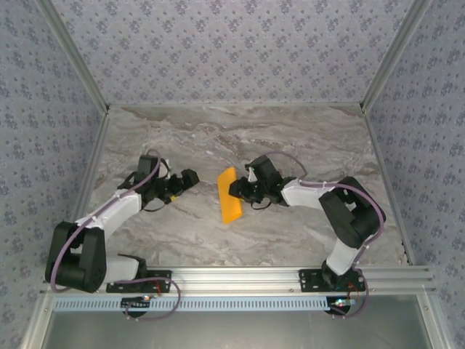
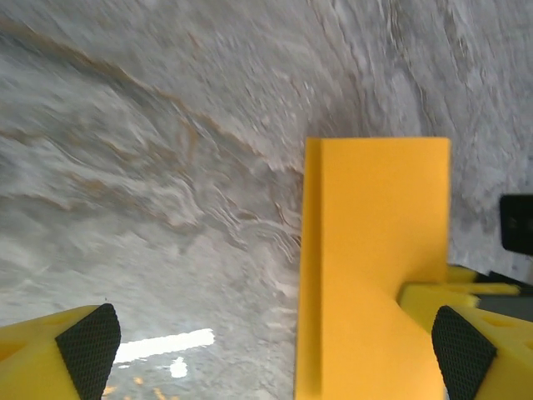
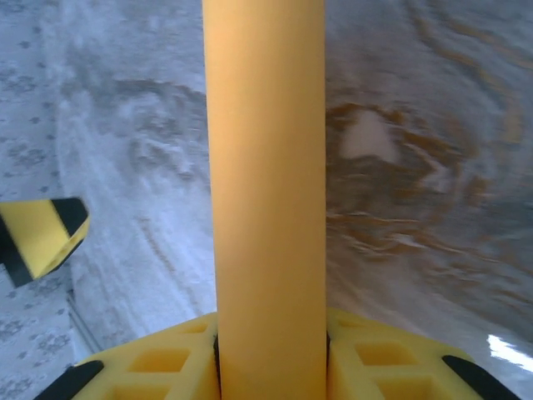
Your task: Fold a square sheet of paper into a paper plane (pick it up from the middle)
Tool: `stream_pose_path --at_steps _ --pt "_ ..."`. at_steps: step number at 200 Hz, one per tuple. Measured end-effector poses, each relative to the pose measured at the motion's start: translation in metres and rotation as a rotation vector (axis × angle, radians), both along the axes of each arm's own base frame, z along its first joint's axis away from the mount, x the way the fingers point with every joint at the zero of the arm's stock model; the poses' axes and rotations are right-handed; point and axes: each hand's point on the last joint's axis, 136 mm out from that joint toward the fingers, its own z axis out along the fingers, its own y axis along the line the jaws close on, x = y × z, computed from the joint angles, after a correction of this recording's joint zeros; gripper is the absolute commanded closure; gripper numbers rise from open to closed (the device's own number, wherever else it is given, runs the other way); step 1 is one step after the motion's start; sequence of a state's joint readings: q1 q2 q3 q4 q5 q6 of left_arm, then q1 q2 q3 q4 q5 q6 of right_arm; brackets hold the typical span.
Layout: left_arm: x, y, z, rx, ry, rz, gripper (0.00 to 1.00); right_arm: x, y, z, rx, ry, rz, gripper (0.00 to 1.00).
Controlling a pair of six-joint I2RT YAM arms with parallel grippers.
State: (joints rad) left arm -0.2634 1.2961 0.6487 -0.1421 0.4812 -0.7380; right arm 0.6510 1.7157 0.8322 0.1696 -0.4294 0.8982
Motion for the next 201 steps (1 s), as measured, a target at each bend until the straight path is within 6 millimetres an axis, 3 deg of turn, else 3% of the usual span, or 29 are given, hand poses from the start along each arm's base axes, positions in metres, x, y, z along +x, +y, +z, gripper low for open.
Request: stream_pose_path --at_steps 44,79,124,201 --pt "-0.011 -0.033 -0.009 -0.02 0.007 -0.055 0.01 -0.007 -0.03 -0.029 -0.18 0.021 -0.016 0.54" --pt "-0.009 -0.049 -0.002 -0.03 -0.036 -0.063 0.08 -0.008 -0.042 -0.029 -0.266 -0.006 -0.011 0.49" --pt "-0.012 -0.064 0.001 -0.047 -0.054 -0.069 0.17 -0.008 -0.043 -0.029 -0.312 -0.027 -0.013 0.5" --pt "-0.011 -0.073 -0.017 0.007 -0.05 -0.066 0.27 -0.007 -0.043 -0.034 -0.322 0.001 -0.052 0.49"
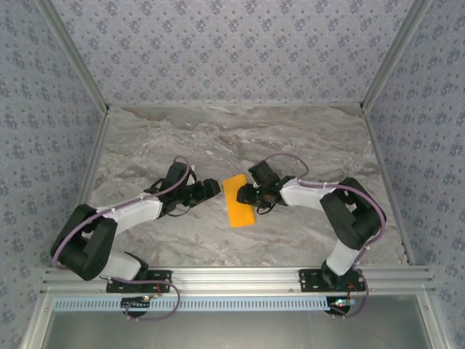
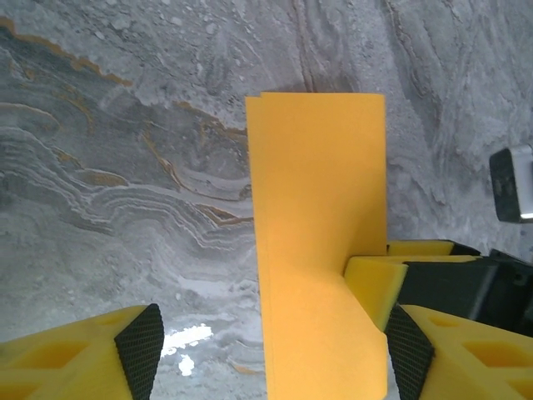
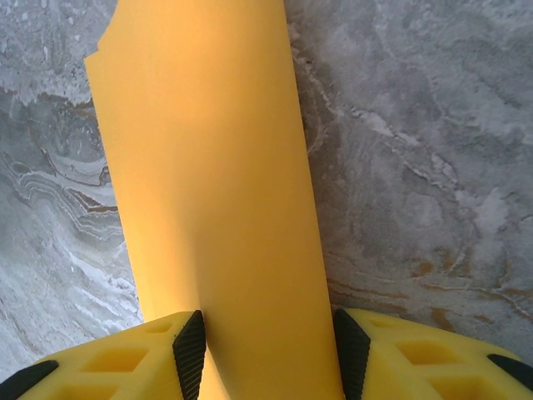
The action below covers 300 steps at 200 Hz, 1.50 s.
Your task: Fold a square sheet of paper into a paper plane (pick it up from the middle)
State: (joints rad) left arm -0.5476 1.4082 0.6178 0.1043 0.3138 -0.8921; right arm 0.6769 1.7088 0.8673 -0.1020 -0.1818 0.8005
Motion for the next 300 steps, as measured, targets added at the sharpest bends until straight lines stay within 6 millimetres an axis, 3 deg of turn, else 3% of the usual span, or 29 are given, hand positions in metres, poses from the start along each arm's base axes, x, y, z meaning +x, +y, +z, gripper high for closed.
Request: stream_pose_path --at_steps 57,167,300 --pt "0.003 0.008 -0.006 0.061 -0.016 0.029 0.28 -0.001 0.0 -0.006 -0.064 -0.005 0.005 0.49" --pt "0.022 0.044 0.016 0.078 -0.071 0.168 0.29 -0.002 0.001 -0.011 -0.122 -0.018 0.094 0.48" --pt "0.014 0.019 -0.003 -0.009 0.021 0.058 0.35 -0.004 -0.001 -0.016 -0.154 0.03 0.088 0.45"
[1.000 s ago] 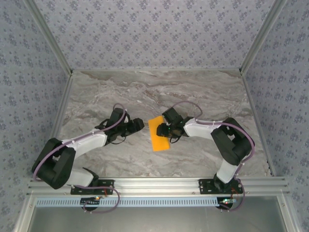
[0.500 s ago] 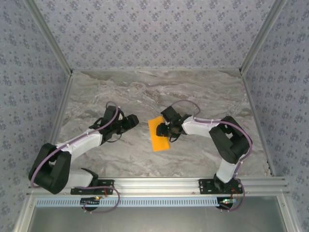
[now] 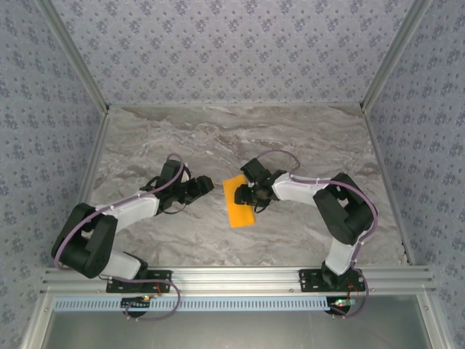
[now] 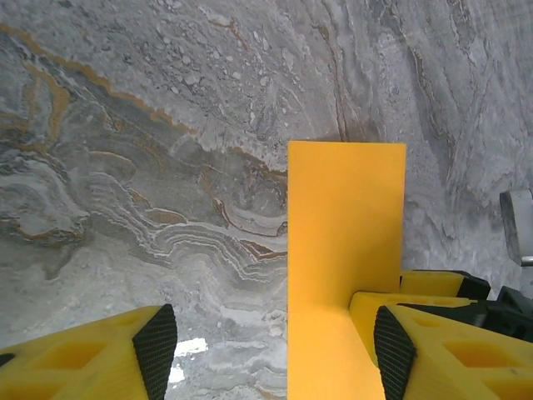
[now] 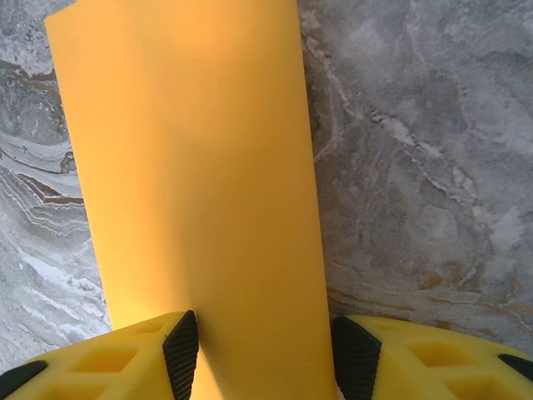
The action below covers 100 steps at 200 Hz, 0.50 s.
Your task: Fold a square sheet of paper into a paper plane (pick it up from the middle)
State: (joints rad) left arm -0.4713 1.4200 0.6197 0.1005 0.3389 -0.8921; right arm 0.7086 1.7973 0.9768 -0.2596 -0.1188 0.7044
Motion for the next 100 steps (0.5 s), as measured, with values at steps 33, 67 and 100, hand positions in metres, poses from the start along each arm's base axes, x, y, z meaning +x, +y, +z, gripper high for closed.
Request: stream_pose_path --at_steps 33,67,100 --pt "-0.003 -0.011 -0.003 -0.025 0.021 -0.042 0.42 0.0 0.0 0.0 -0.001 0.003 -0.002 0.45" --pt "0.0 -0.034 -0.001 -0.05 0.027 -0.104 0.6 0.0 0.0 -0.001 -0.001 0.005 -0.005 0.45" --pt "0.005 -0.054 -0.003 -0.07 0.033 -0.149 0.76 0.0 0.0 -0.001 -0.003 0.006 -0.006 0.45"
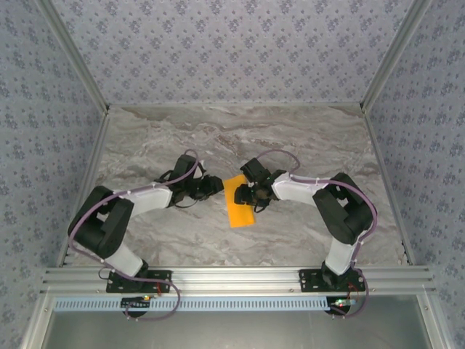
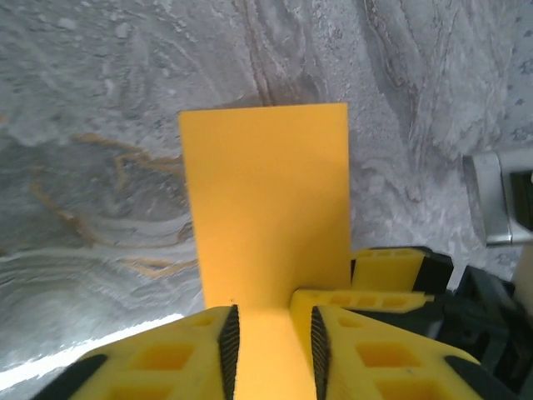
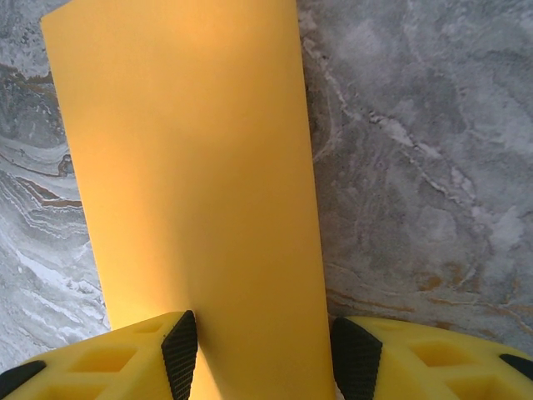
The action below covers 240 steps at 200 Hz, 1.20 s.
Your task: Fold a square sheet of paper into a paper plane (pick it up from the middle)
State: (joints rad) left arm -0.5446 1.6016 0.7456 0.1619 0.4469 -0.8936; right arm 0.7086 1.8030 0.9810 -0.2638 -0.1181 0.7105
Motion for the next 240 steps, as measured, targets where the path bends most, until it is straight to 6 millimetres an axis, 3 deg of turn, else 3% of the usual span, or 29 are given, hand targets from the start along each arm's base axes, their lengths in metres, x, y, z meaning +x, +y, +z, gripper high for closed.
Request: stream_pose_path --at_steps 45,97,119,166,200,229,240 --pt "-0.003 -0.024 -0.018 -0.004 0.046 -0.068 0.9 0.0 0.0 -0.001 -0.004 0.005 -0.007 0.46" --pt "-0.006 -0.028 -0.038 0.028 0.09 -0.078 0.97 0.0 0.0 -0.001 -0.006 0.006 -0.007 0.46" --pt "-0.008 -0.025 -0.05 0.054 0.122 -0.072 1.0 0.0 0.0 -0.001 -0.005 0.007 -0.007 0.46" --pt "-0.006 -0.024 -0.051 0.08 0.129 -0.074 1.0 0.0 0.0 0.0 0.0 0.008 -0.009 0.47" --pt "-0.006 -0.023 -0.052 0.095 0.134 -0.082 1.0 0.004 0.001 0.018 0.083 -0.03 -0.026 0.46" --pt "-0.007 -0.024 -0.053 0.097 0.139 -0.086 1.0 0.001 -0.027 0.028 0.069 -0.038 -0.082 0.49" --pt "-0.007 -0.024 -0.053 0.098 0.141 -0.086 1.0 0.003 -0.036 0.036 0.065 -0.048 -0.104 0.55"
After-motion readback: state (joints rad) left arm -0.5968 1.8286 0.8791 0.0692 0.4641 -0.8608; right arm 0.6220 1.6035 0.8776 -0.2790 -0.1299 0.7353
